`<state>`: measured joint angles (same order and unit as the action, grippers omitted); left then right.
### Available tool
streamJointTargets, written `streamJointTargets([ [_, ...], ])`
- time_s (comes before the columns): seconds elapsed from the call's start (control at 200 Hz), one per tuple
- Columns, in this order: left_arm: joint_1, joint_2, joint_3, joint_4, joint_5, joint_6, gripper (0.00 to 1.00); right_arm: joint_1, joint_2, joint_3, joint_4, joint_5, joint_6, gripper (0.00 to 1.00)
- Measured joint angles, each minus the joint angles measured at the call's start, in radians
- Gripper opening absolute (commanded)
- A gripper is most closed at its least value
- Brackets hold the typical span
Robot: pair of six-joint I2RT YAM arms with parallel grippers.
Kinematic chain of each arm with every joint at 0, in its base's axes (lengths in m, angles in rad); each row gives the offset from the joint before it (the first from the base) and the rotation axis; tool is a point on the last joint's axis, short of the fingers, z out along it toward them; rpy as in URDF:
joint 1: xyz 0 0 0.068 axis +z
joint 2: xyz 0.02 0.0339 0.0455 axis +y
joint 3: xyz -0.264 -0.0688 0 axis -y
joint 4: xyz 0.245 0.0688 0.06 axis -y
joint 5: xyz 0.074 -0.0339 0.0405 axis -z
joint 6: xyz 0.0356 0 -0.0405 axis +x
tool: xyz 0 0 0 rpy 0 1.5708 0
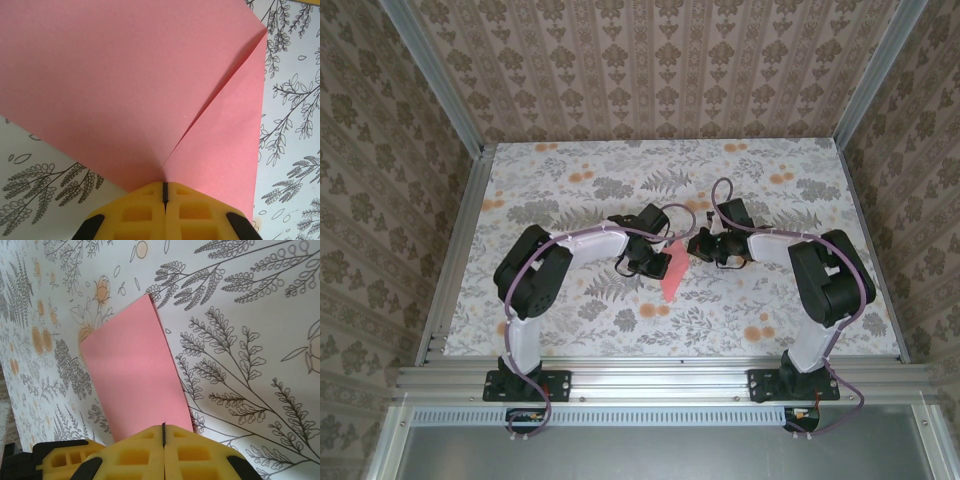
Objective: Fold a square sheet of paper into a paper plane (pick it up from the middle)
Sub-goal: Third fold the triangle at the center of the table.
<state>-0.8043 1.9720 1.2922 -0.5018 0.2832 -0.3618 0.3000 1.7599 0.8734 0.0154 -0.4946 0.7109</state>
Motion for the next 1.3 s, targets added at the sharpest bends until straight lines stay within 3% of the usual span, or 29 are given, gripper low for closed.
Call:
streamJointTargets([
  [0.28,0.000,0.004,0.006,-0.007,0.006,0.007,0.00,0.002,0.042,-0.005,-0.014,-0.006,-0.005,0.14],
  [0.625,0.000,0.006,0.009,-0.011,0.009,0.027,0.00,0.002,0.021,0.003,-0.076,0.013,-0.039,0.15],
  [0.75,0.000,0.007,0.009,-0.011,0.016,0.053,0.01,-0.002,-0.066,-0.027,-0.087,0.012,-0.043,0.26],
  [0.925,-0.001,0.008,0.010,-0.011,0.035,0.091,0.02,-0.006,-0.111,-0.048,-0.083,-0.011,-0.045,0.32],
  [1.305,-0.002,0.008,0.010,-0.013,0.039,0.106,0.04,-0.006,-0.024,-0.066,-0.010,-0.084,0.000,0.32],
])
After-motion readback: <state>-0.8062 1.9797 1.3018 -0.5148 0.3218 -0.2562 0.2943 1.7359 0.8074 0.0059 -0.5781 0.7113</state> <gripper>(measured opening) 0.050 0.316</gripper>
